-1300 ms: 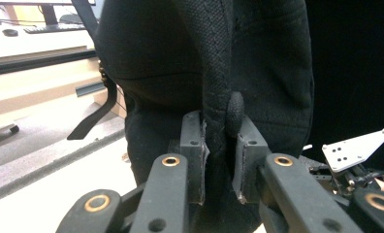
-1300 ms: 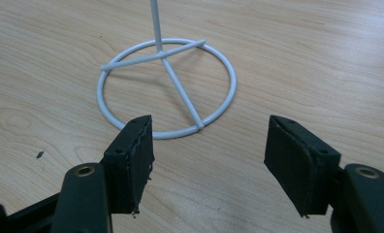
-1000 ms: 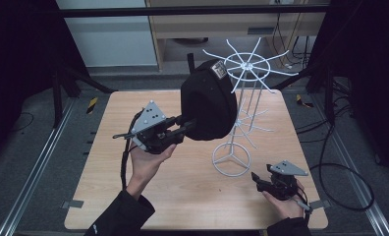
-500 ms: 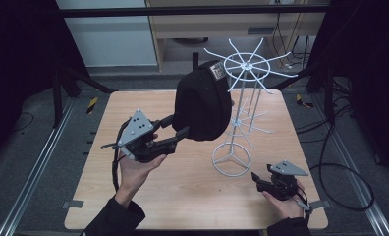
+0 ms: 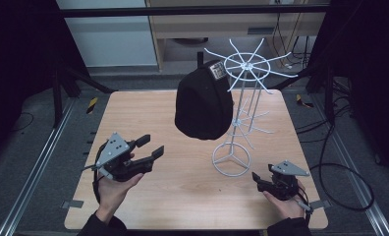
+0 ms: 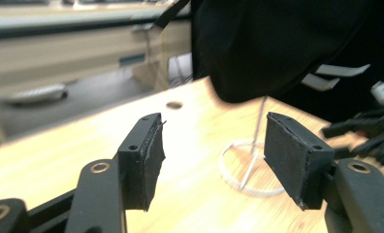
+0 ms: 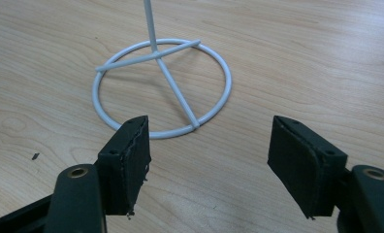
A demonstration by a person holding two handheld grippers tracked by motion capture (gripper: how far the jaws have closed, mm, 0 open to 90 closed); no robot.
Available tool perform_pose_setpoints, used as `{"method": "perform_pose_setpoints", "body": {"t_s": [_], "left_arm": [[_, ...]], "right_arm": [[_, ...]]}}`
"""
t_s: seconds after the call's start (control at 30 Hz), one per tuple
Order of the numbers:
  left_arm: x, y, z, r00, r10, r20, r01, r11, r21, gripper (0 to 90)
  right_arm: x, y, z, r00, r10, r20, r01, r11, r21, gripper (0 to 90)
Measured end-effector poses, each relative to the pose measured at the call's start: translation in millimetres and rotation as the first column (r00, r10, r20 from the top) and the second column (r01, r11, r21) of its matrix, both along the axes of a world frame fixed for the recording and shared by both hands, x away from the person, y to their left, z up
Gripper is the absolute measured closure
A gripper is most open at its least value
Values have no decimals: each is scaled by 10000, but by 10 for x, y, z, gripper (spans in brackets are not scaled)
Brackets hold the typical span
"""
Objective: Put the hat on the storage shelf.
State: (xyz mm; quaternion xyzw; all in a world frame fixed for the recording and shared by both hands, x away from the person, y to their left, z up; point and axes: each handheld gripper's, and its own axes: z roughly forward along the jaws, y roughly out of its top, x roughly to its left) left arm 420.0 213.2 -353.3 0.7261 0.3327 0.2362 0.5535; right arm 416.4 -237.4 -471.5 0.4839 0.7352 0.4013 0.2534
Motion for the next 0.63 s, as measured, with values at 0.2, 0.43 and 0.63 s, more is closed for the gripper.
{"method": "perform_pose_setpoints", "body": {"t_s": [0.2,0.43,0.63], "left_arm": [[51,274,-407,9906,867,-1055,-830,9958,387,354],[127,491,-847,9586,1939,-2086,-1709,9775,1234,308],[183,675,-1043,9297,2651,-2556,-2255,9586,1740,262]], "right_arm": [[0,-10,-7,10000,-58,-63,58,10000,55,302],[8,-38,-28,9999,-149,-48,149,9999,13,281],[14,-51,-41,9997,-217,-60,217,9998,-48,266]]}}
